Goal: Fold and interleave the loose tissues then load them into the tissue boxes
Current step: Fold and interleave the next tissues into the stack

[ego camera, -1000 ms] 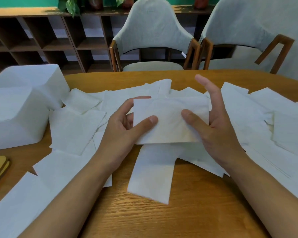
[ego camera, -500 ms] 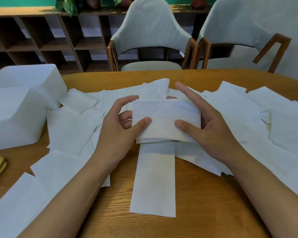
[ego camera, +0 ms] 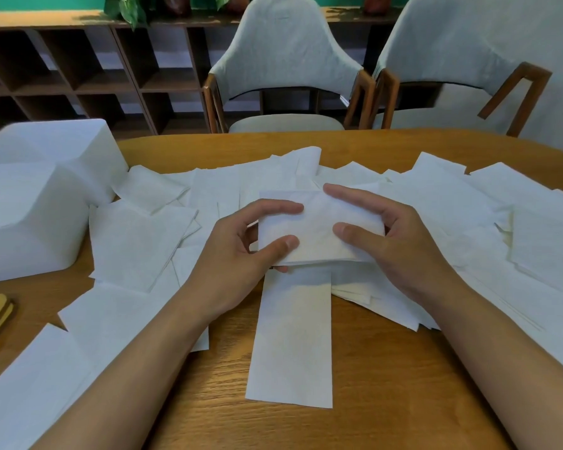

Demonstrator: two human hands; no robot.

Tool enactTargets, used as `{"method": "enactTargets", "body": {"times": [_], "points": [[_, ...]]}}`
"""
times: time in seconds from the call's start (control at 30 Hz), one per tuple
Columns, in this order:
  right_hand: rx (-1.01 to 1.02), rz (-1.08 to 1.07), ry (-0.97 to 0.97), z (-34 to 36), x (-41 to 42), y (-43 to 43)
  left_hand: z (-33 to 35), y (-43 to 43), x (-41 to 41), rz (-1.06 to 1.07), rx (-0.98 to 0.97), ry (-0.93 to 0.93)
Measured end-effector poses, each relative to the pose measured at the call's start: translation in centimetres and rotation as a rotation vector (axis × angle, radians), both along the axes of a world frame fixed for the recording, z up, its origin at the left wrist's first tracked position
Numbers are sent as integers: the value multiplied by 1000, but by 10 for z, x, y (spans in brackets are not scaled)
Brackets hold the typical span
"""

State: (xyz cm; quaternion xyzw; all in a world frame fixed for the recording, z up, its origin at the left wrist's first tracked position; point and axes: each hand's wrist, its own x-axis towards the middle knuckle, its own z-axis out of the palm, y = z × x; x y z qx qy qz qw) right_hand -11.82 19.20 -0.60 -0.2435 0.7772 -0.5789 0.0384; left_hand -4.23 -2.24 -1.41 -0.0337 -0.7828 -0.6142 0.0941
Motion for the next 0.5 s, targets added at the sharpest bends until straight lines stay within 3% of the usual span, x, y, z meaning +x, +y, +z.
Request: {"method": "enactTargets", "body": {"times": [0.07,0.2,0.33,0.5], "points": [[-13,0,-4,2,-1,2,-2,-2,-1,14,-52,15],[-54,-120,21,-1,-7,4,-6,-6,-3,75,-409,57],[-57,-171,70,-4,-9,4,-6,-13,-1,-98,-658,-34],[-41,-173,67,-6,-8,2,-6,-14,-1,-175,-642,-80]]}}
